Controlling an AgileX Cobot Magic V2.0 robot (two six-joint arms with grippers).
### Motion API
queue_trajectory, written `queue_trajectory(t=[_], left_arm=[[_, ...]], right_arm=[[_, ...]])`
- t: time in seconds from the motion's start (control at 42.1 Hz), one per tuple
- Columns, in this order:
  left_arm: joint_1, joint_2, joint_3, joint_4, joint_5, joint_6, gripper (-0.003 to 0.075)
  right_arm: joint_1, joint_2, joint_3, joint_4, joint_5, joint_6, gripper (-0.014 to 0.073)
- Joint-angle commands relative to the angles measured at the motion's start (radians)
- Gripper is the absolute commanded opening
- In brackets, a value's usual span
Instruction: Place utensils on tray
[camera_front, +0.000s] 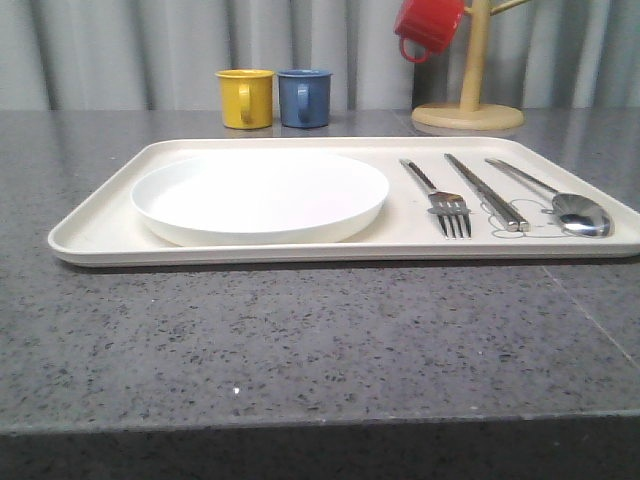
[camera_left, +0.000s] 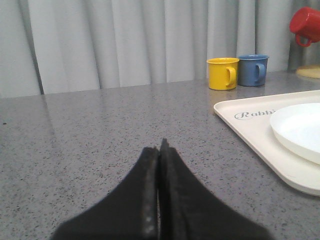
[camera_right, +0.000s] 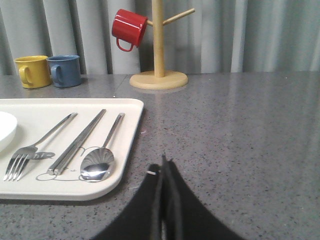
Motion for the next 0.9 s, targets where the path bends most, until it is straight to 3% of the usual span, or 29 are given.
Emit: queue_trajectory(t=[0.0, 0.237, 0.475, 0.878], left_arm=[[0.002, -0.02, 0.014, -0.001, -0.078, -0.011, -0.002], [0.002, -0.02, 0.014, -0.001, -0.078, -0.011, -0.002], [0.116, -0.022, 0.014, -0.001, -0.078, -0.011, -0.002], [0.12, -0.022, 0.014, -0.001, -0.078, -0.011, -0.002]], right_arm=[[-0.005, -0.016, 0.0, -0.015, -0.09, -0.002, -0.0067], [-0.005, -0.016, 0.0, -0.015, -0.09, -0.002, -0.0067], [-0.005, -0.016, 0.0, -0.015, -0.09, -0.002, -0.0067], [-0.005, -0.016, 0.0, -0.015, -0.09, -0.002, -0.0067]])
